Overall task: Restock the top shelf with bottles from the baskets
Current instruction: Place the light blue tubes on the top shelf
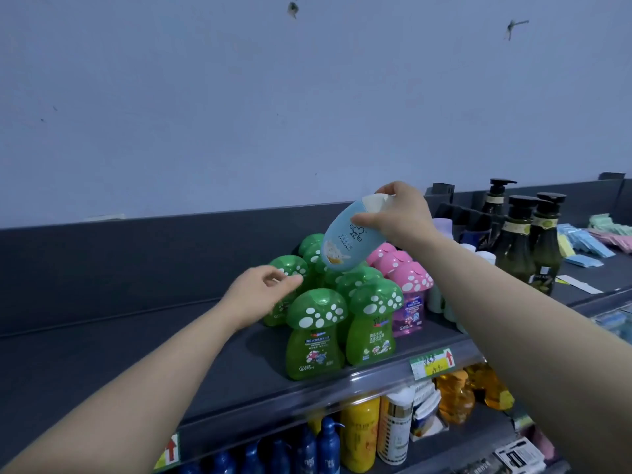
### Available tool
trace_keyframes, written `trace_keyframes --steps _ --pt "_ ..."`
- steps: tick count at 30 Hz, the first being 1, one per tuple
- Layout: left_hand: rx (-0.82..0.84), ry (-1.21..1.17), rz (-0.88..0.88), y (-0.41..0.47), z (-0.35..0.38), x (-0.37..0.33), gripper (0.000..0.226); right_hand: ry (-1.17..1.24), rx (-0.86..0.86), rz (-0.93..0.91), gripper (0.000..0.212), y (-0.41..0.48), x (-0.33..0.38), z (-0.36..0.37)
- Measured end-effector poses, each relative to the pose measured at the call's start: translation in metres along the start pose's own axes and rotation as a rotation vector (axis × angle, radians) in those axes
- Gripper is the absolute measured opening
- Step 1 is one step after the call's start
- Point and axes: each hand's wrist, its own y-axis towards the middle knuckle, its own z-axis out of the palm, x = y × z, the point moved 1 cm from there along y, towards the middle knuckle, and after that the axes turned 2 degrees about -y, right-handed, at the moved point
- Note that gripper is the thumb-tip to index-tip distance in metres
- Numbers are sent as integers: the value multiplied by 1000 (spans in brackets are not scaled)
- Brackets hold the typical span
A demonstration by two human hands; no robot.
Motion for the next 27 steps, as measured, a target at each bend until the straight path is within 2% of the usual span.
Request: trace_keyframes --steps 2,3,7,9,13,21,27 --pt "-147 129 16 21 -5 8 52 -5 -21 5 57 6 -3 6" --pt "-157 192 14 31 -5 11 61 -1 -27 12 59 9 -5 8" --pt "-14 278 -53 65 1 20 79 27 -61 37 59 19 -13 16" --pt "20 215 -68 76 4 25 75 33 -71 38 57 22 -17 17" --pt "36 89 -8 76 3 27 41 42 -77 49 55 24 -21 15" --pt "198 -55 59 49 7 23 40 71 -74 51 55 24 -17 13" --pt "256 -92 68 37 11 19 39 79 -51 16 53 22 -7 18"
